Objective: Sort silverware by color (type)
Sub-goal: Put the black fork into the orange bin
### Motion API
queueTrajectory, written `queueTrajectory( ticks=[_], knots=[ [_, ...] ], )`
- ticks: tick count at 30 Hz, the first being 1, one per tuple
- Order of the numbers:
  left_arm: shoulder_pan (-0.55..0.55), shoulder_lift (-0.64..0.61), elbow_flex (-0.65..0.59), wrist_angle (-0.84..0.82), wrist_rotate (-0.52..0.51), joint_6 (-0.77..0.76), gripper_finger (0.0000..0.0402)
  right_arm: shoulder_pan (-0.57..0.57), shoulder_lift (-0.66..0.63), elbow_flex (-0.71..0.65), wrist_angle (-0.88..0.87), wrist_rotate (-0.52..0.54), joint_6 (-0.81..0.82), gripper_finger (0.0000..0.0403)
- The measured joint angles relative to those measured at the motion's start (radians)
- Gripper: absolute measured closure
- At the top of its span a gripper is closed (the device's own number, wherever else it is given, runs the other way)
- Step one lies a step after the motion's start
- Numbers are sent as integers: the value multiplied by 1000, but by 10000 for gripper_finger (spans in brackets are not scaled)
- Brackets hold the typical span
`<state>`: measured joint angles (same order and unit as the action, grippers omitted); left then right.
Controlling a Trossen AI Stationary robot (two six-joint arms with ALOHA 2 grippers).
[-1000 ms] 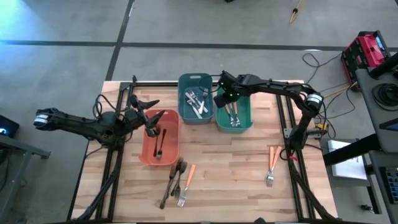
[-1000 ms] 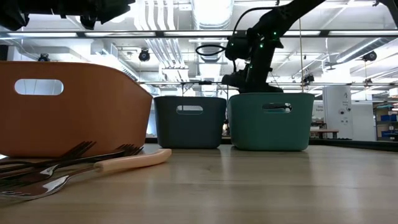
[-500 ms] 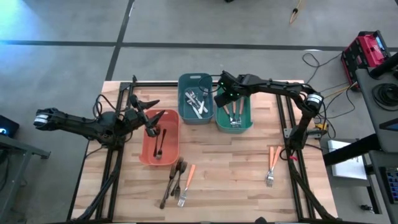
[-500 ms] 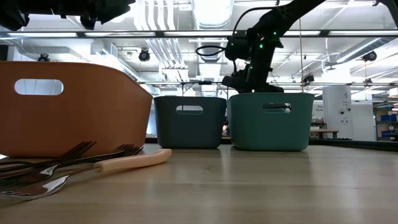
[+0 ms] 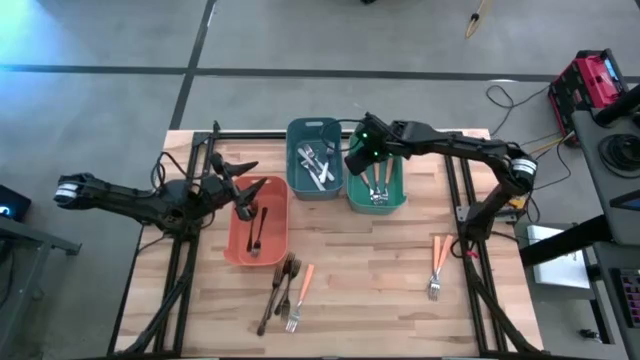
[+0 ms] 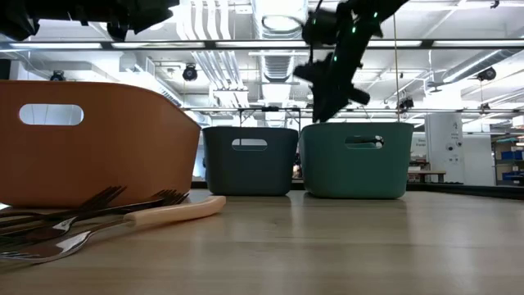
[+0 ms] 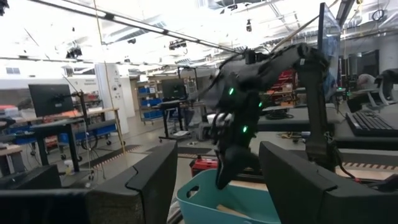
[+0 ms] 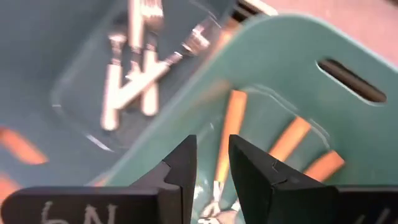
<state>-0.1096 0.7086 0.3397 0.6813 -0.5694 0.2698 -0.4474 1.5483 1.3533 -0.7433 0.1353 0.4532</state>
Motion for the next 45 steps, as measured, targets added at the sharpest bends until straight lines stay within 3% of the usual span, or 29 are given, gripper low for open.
queueTrajectory(
  ticks=[10,17,20,27,32,41,45],
  knots=[
    [-11,71,12,-2,16,-152,192,215,-134,0,23,136,-54,335],
    [-96,194,96,-38,55,-271,192,391,-192,-4,23,250,-73,330],
    [-147,245,180,-172,23,-337,192,467,-215,-9,25,288,-73,332],
    [-273,369,442,-653,-42,-558,192,650,-240,-52,30,415,-70,337],
    [-369,465,561,-861,-75,-721,192,748,-240,-65,51,444,-77,332],
    [-555,637,739,-1059,-73,-1033,192,790,-239,-66,104,444,-129,337],
    [-634,731,870,-1254,-42,-1224,192,790,-239,-66,107,444,-146,339]
  ],
)
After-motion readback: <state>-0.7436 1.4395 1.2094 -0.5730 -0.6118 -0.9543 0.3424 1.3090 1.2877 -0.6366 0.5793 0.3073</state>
